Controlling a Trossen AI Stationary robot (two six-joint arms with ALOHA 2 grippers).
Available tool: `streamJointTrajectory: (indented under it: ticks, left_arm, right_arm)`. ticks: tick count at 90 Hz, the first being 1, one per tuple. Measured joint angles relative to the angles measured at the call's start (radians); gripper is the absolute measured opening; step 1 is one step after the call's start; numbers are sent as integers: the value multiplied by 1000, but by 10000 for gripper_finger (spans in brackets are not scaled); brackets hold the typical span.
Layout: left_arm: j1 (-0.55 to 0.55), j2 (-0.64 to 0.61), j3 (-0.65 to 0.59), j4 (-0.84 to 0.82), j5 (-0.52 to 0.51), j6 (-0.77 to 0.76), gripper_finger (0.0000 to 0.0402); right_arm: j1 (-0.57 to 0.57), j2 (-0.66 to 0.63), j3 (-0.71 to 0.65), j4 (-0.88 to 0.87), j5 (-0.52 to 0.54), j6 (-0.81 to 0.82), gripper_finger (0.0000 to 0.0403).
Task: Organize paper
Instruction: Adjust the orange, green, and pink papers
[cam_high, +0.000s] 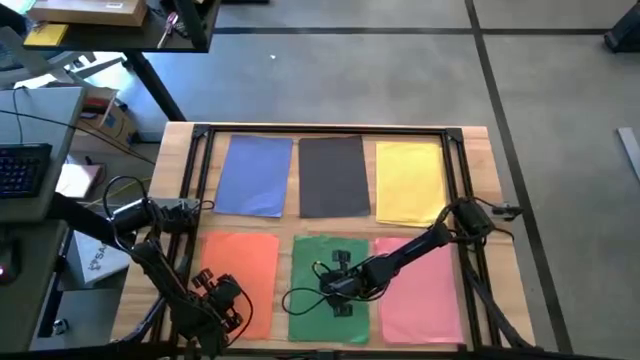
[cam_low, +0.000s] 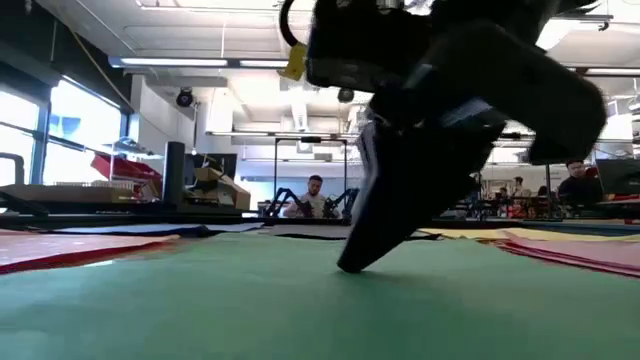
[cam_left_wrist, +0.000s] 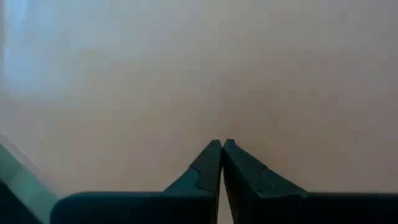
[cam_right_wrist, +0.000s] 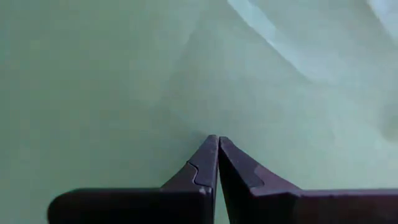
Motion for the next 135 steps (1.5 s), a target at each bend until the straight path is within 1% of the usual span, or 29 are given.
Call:
streamJointTrajectory:
  ticks: [11, 22, 33, 43, 59, 69, 78, 89, 96, 101, 116, 135]
  left_arm:
    - [7, 0, 44, -76, -37, -23, 0]
    - [8, -2, 86, -137, -75, -39, 0]
    - [6, -2, 99, -155, -121, -71, 0]
    - [6, -2, 99, -155, -140, -86, 0]
    - [7, -2, 99, -145, -173, -78, 0]
    - [13, -2, 99, -139, -191, -77, 0]
    - [20, -2, 99, -137, -204, -76, 0]
    - [21, -2, 99, -130, -236, -76, 0]
    - [22, -2, 99, -129, -248, -75, 0]
    - [26, -2, 99, -128, -248, -67, 0]
    - [31, -2, 99, -124, -249, -55, 0]
    - [33, -2, 98, -117, -247, -42, 0]
  right_arm:
    - [4, -61, -2, -23, 1, -20, 0]
    - [22, -127, 2, -101, 18, -12, 0]
    - [65, -200, -66, -142, 32, 40, 0]
    - [111, -293, -196, -135, 54, 170, 0]
    - [179, -459, -433, -133, 111, 456, 0]
    - [216, -554, -564, -139, 111, 618, 0]
    - [250, -622, -652, -123, 111, 739, 0]
    - [292, -642, -738, -78, 97, 842, 0]
    - [314, -638, -775, -20, 82, 884, 0]
    - [328, -632, -794, 23, 91, 903, 0]
    - [348, -604, -806, 89, 143, 924, 0]
    - [345, -593, -806, 86, 137, 927, 0]
